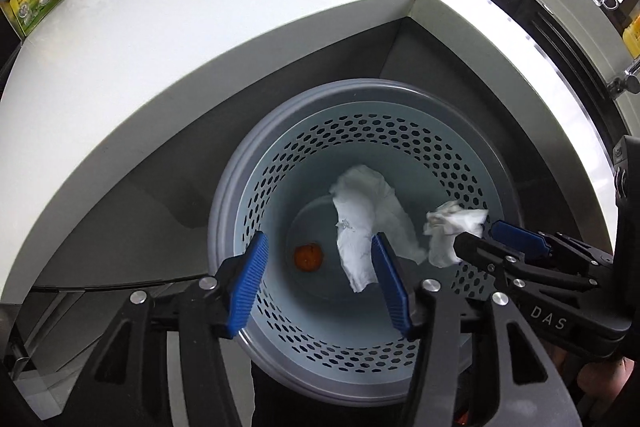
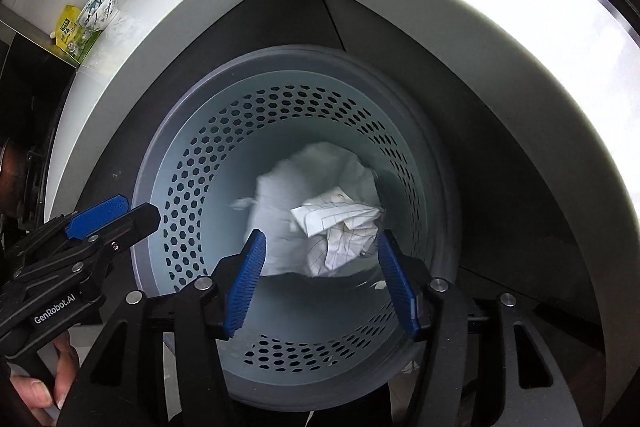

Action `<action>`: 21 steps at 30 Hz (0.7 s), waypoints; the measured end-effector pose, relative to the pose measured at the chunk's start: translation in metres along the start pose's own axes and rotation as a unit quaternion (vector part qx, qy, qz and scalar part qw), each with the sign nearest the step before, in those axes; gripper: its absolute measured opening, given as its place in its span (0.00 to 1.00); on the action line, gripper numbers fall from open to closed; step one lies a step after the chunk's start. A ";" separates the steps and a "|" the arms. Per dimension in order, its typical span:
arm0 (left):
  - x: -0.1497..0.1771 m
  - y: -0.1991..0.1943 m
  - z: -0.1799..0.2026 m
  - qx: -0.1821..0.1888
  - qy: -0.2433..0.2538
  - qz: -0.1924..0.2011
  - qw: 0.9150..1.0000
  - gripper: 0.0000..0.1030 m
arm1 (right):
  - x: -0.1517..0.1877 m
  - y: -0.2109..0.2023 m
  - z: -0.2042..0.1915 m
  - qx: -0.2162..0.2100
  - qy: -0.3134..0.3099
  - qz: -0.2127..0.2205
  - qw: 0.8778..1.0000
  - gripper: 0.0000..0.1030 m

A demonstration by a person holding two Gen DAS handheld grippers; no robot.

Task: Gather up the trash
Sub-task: 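Carry the bag and paper over the bin and open both tools, then lift both open tools away from the bin toward the counter items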

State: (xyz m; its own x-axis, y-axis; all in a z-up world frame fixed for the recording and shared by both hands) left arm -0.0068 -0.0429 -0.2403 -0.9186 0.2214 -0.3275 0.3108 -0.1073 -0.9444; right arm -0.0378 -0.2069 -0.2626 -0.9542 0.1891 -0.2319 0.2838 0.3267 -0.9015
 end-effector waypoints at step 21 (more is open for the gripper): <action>-0.020 -0.051 -0.007 -0.020 0.000 0.043 0.999 0.59 | -0.003 -0.035 -0.004 -0.016 0.001 0.025 1.000 0.55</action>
State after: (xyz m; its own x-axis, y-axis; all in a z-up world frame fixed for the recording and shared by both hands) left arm -0.0021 -0.0346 -0.1862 -0.8884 0.2133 -0.4065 0.3970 -0.0878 -0.9136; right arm -0.0446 -0.2150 -0.2294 -0.9385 0.2070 -0.2762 0.3343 0.3458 -0.8767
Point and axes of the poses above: each gripper's, at about its wrist camera, not at the fingertips, and y roughly the way its jaws point, z to its right, x to its underside, the point moved 3 cm from there along y, roughly the way its jaws point, and after that the axes turned 3 degrees about -x, right-handed, at the moved point
